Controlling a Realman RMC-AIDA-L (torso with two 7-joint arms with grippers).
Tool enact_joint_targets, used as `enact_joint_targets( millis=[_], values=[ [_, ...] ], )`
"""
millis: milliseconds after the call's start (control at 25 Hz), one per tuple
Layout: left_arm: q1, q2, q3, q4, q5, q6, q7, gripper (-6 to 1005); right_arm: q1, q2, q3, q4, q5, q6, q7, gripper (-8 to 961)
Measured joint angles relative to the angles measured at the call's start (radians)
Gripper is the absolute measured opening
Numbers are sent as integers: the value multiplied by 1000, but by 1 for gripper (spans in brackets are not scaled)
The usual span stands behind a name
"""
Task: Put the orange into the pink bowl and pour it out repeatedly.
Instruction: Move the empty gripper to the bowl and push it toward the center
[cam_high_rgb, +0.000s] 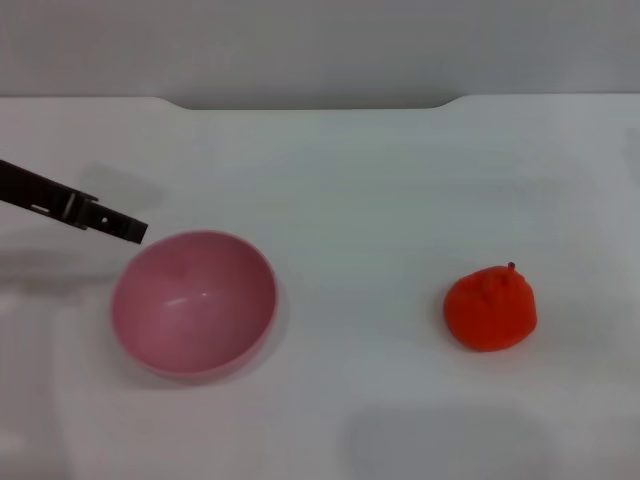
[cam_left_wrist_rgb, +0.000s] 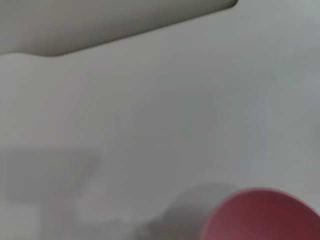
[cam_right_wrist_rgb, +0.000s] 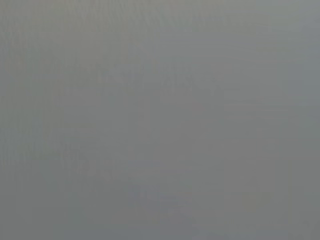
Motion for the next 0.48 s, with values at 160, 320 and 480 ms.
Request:
enact_joint_targets(
  millis=[160, 320, 480],
  values=[
    [7, -15, 0, -16, 25, -59, 3, 735, -1, 0, 1, -1, 0, -2, -1, 690],
    [2, -17, 0, -76, 52, -91, 1, 732, -4, 0, 2, -4, 1, -4, -1, 690],
    [-2, -21, 1, -117, 55, -111, 4, 730, -3, 0, 2, -6, 1, -4, -1, 690]
  ],
)
